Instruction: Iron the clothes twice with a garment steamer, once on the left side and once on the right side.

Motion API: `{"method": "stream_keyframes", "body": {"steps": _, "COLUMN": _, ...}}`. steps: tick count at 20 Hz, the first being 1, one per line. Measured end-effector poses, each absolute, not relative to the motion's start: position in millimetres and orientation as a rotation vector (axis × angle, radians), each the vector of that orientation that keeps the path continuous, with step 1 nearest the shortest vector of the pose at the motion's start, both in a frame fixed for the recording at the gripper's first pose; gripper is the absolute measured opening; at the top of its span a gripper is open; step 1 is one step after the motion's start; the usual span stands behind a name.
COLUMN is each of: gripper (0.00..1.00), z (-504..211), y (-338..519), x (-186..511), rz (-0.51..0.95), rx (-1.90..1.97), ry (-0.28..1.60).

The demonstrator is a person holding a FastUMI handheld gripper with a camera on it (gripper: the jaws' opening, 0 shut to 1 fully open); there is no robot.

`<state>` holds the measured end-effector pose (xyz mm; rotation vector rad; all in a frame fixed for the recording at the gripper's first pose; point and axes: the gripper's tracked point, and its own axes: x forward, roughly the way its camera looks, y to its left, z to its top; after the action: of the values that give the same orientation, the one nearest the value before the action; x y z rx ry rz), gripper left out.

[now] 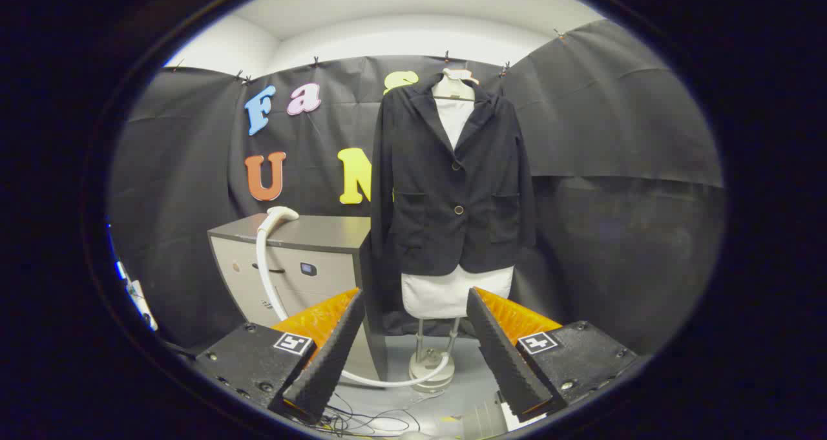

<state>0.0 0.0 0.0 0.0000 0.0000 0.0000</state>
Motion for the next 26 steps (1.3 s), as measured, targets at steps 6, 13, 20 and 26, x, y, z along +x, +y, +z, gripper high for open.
{"method": "stream_keyframes", "body": {"steps": 6, "gripper": 1.00, "z": 15, "y": 11, "x": -5, "rz": 0.002, "rx": 0.017, "ry": -0.021}}
{"method": "stream_keyframes", "body": {"steps": 13, "gripper": 1.00, "z": 13, "y": 18, "x": -12, "rz": -0.010, "rx": 0.021, "ry": -0.010}}
{"method": "stream_keyframes", "body": {"steps": 20, "gripper": 1.00, "z": 28, "y": 48, "x": 0, "rz": 0.007, "rx": 0.020, "ry": -0.011}}
{"method": "stream_keyframes", "body": {"steps": 26, "gripper": 1.00, "z": 64, "y": 109, "x": 34, "rz": 0.102, "rx": -0.005, "ry": -0.027}}
